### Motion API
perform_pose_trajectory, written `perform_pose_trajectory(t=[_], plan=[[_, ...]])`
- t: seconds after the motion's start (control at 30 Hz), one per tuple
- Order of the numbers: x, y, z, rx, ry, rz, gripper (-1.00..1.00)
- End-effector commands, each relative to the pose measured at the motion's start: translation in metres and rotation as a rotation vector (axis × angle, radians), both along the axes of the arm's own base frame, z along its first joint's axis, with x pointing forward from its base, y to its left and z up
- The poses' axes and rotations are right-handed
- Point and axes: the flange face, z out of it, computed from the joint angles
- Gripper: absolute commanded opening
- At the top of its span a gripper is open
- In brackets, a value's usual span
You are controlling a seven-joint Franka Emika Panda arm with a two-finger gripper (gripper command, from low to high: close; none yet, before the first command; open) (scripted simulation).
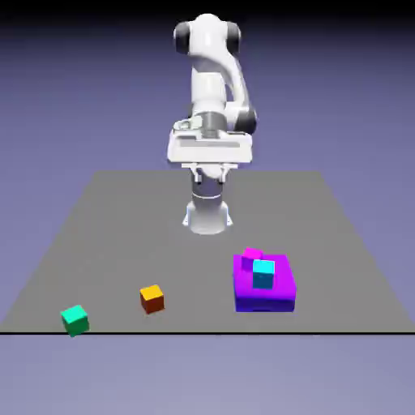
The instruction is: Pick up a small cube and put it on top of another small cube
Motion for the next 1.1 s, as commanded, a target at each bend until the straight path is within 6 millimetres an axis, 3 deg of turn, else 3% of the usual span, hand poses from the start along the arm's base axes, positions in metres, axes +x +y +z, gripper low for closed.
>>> perform_pose_trajectory(t=[0.0,0.27,0.5,0.77,1.07], plan=[[0.008,-0.008,-0.005,0.024,0.019,-0.024,0.00],[0.063,-0.075,-0.064,0.174,0.162,-0.233,0.00],[0.094,-0.139,-0.128,0.243,0.264,-0.434,0.00],[0.106,-0.214,-0.202,0.249,0.340,-0.663,0.00],[0.101,-0.294,-0.269,0.170,0.363,-0.885,0.00]])
